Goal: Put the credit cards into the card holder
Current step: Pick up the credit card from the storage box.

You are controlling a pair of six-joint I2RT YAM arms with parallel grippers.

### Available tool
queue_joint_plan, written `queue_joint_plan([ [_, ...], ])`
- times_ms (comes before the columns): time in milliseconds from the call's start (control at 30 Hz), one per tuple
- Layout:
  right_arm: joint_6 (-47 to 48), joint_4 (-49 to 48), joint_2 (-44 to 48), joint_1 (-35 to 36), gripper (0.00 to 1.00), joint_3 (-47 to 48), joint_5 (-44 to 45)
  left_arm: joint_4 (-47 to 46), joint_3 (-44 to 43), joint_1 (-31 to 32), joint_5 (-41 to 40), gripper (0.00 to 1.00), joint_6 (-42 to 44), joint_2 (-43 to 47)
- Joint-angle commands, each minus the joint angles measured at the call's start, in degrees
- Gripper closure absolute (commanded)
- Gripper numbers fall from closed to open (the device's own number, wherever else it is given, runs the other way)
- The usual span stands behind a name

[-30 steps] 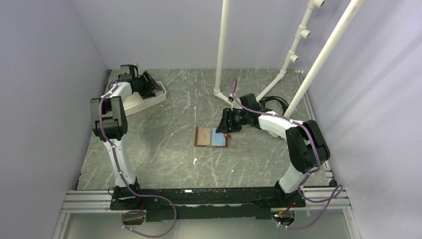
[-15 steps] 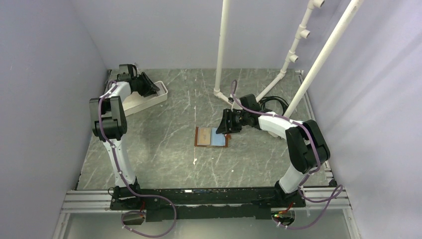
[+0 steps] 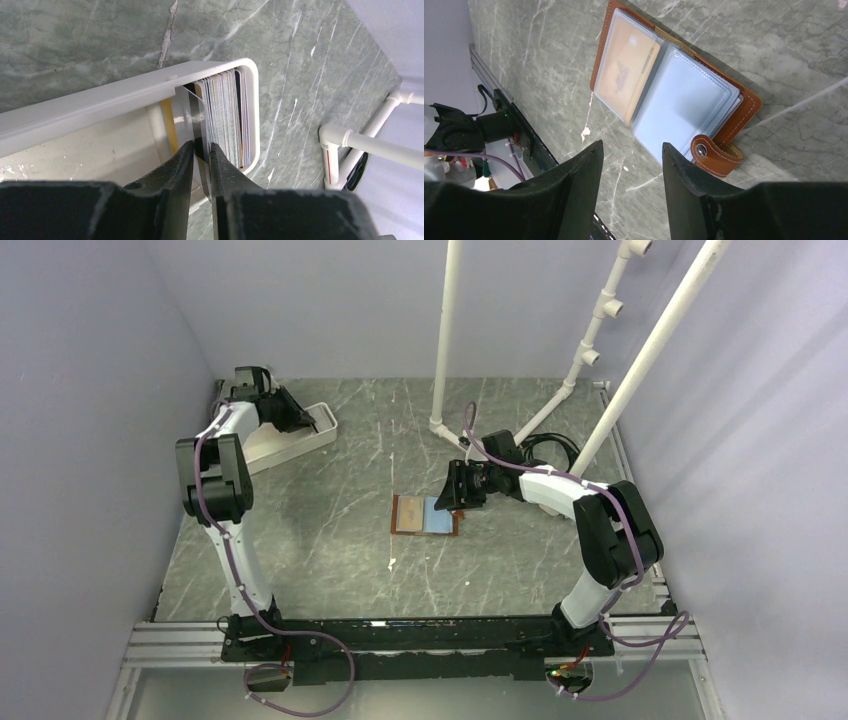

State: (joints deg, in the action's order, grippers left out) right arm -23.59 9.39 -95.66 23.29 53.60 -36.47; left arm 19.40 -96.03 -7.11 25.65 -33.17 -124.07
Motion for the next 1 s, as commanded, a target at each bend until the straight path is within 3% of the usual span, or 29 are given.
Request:
queue_joint_plan([
  [0, 0.1, -2.1, 1.7, -0.3, 0.51, -0.3, -0.7, 2.7, -2.8, -0.4, 1.3, 0.79, 2.0, 5.5],
  [167, -0.1, -2.1, 1.9, -0.3, 0.51, -0.6, -0.7, 7.2, -2.8, -0.9, 0.8, 0.82, 4.1, 8.8],
  [333, 0.2, -1.8, 2.0, -0.2, 0.51, -1.1, -0.6, 14.3, -2.7, -1.7, 0.0, 0.98, 8.0, 13.9],
  [433, 0.2, -1.8, 2.0, -0.2, 0.51, -1.3, -0.5, 13.2, 1.8, -1.8, -0.1, 1.00, 9.2, 19.8],
  [500, -0.1, -2.0, 2.1, 0.0, 0.51, -1.3, -0.6, 12.2, 4.0, -1.9, 2.1, 1.00, 9.2, 22.5],
  [567, 0.1, -2.3, 2.4, 0.5, 0.51, -0.9, -1.1, 10.7, 6.2, -1.8, 11.0, 1.00, 8.8, 24.7],
  [667, -0.6, -4.3, 3.6, 1.2, 0.50, -0.4, -3.7, -2.9, 15.2, 0.1, 30.6, 1.00, 2.4, 26.9],
  [733, -3.5, -8.5, 4.5, 1.1, 0.49, -0.7, -7.8, -14.1, 20.8, 4.1, 39.0, 1.00, -2.1, 27.6],
  [967, -23.4, -34.9, 8.6, 0.9, 0.37, -7.2, -14.0, -46.0, 36.2, 21.7, 41.0, 1.00, -14.3, 29.0],
])
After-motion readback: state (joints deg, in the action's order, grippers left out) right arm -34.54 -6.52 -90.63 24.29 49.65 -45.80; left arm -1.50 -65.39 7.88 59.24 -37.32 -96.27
